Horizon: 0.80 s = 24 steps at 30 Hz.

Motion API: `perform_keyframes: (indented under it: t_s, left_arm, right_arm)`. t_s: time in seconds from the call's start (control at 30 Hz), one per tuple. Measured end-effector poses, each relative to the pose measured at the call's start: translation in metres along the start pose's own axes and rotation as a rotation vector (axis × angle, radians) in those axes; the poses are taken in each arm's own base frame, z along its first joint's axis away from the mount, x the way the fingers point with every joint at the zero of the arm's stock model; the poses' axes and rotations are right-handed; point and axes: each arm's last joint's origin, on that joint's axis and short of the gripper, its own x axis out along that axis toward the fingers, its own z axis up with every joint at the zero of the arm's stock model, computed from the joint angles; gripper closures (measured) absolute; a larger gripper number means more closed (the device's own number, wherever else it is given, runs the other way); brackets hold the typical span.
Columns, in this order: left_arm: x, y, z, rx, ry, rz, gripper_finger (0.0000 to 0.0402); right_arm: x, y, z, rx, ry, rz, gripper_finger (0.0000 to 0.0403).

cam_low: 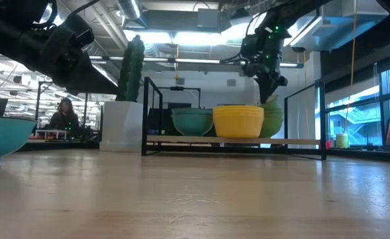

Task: Pick & Place Mini bowls
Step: Stack the green printed bowl on top of the green printed bowl on the shelf, then stack the blue printed bowl on top of the blue printed bowl on the shelf

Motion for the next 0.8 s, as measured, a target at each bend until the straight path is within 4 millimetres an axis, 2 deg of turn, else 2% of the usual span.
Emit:
perform_keyframes:
  t_s: [0.3,0.47,0.8]
  left_arm:
    - [0.000,0.000,0.000,-0.001,-0.004,0.000,0.0398]
    - [0.000,0.000,0.001,-0.008,-0.013,-0.004,0.0398]
    - [0.000,-0.001,0.002,-0.012,-0.019,-0.006,0.0398]
  right_arm:
    - [0.015,0.000,-0.006,0.001,0.020,0.006,0.0380]
    - [0.019,0.001,-0.010,-0.022,0.069,0.011,0.0352]
    - [0.016,0.001,-0.007,-0.040,0.042,0.011,0.0300]
